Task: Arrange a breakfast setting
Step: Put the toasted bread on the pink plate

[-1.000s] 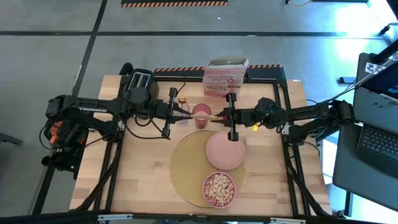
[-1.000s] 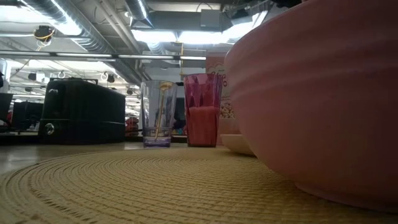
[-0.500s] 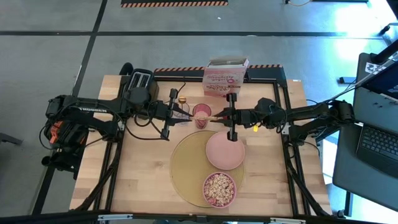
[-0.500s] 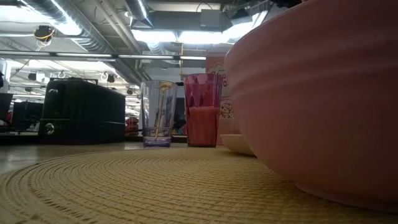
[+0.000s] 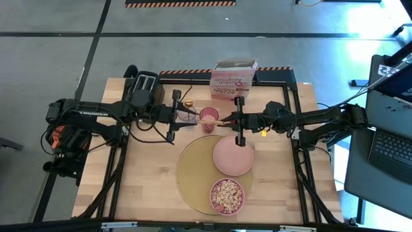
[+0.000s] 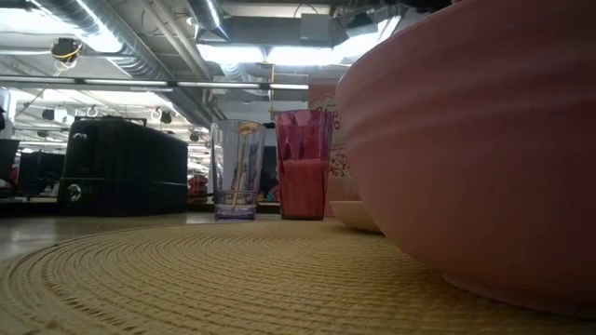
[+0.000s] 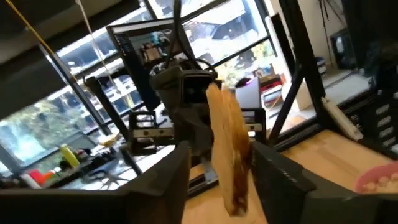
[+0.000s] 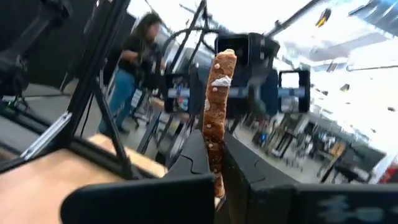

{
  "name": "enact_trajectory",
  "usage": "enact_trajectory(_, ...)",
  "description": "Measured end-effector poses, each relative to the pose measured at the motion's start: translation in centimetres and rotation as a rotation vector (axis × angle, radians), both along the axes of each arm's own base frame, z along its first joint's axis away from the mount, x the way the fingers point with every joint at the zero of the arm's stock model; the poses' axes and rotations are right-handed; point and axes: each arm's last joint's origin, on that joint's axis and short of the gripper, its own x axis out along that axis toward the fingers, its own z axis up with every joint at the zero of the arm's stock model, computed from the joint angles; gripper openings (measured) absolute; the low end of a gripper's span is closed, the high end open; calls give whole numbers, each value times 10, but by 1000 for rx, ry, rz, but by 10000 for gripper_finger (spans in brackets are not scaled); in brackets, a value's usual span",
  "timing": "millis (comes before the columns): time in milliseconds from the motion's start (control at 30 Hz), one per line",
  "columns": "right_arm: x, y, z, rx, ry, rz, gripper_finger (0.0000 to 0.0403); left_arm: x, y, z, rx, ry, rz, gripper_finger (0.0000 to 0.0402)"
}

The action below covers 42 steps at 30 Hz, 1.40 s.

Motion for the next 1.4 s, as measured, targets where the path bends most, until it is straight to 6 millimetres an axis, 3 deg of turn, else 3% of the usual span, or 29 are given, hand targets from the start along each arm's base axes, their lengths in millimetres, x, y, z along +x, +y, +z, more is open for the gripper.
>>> enact_trajectory(133,-13,0,2,10,112,-24,1,-7,0,7,25,-32,11,194)
enact_trajectory(300,-42,-2,4,91,332,-121,0,-7,0,6,25,-29,15,206)
enact_trajectory(600,-107,-2,2,514,643,-253,0,-6,0,4,24,-13,15,204)
enact_trajectory(867,-130,14,-18,812,882,-360,0,-6,0,4,24,-9,15,204)
enact_trajectory(1000,-128,31,-40,944,910,-334,0,-6,0,4,24,-10,15,204)
enact_trajectory(1233,-135,62,-100,1170,923,-252,0,-6,0,4,23,-10,15,204)
enact_trajectory(1400,-142,73,-122,1274,888,-161,0,-6,0,4,24,-10,15,204)
